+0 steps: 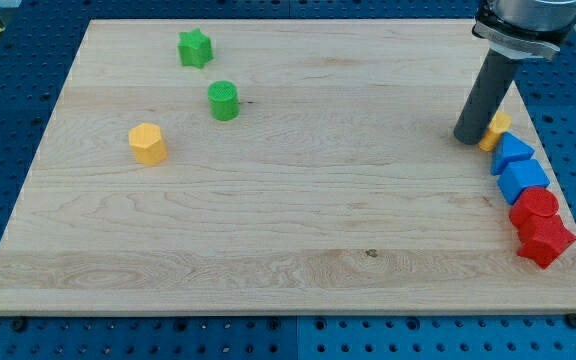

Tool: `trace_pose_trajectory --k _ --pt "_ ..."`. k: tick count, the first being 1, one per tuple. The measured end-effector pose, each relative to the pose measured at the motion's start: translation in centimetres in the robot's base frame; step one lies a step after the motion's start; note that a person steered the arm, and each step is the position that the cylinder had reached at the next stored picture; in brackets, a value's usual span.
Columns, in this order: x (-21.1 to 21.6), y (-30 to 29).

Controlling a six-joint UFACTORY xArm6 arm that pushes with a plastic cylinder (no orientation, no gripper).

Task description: Point your arm at the bottom side of the yellow hexagon

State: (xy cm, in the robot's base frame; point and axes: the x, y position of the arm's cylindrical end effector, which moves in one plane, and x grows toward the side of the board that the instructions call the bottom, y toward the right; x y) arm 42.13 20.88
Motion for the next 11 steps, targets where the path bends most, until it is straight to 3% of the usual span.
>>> trace_pose_trajectory --k 5,7,9,10,11 --pt "1.0 -6.5" --pt "6.9 -11.6" --pt "13.9 -22.1" --pt "14.2 -30.3" --pt "11.9 -37.5"
